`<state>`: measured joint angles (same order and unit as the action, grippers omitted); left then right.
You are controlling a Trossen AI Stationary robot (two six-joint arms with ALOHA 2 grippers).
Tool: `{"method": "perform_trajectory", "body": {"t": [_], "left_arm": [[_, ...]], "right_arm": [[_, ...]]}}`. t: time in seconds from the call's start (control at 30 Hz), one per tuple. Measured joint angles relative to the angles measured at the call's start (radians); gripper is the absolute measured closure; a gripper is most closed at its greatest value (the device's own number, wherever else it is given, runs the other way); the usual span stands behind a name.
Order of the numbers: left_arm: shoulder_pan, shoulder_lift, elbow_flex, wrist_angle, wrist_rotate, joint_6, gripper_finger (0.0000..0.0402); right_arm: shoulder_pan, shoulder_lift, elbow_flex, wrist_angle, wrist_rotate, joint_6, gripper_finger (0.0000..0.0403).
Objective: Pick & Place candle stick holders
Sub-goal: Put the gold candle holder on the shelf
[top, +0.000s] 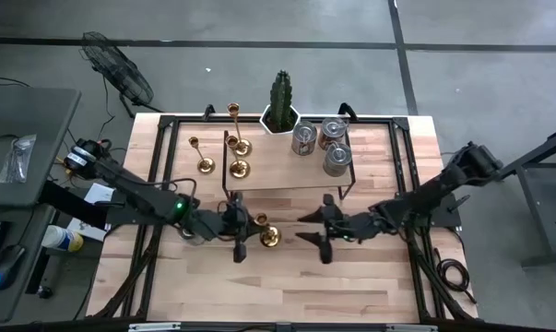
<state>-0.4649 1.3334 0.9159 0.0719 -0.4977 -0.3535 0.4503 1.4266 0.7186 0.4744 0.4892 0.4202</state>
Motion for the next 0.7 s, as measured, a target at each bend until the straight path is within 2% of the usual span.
{"method": "perform_trajectory", "body": {"t": [0.13, 0.3, 0.7], "left_arm": [[0.028, 0.000, 0.027, 0.000, 0.020, 0.017, 0.0394], [0.048, 0.000, 0.049, -0.022, 0.020, 0.017, 0.0394], [0.046, 0.000, 0.050, -0.021, -0.008, 0.017, 0.0394]], "right_arm": [[-0.055, 0.072, 0.095, 0.002, -0.035, -0.042, 0.0177], [-0.110, 0.139, 0.180, 0.000, -0.107, -0.085, 0.0174], [-0.172, 0.179, 0.242, -0.006, -0.247, -0.074, 0.0174]]}}
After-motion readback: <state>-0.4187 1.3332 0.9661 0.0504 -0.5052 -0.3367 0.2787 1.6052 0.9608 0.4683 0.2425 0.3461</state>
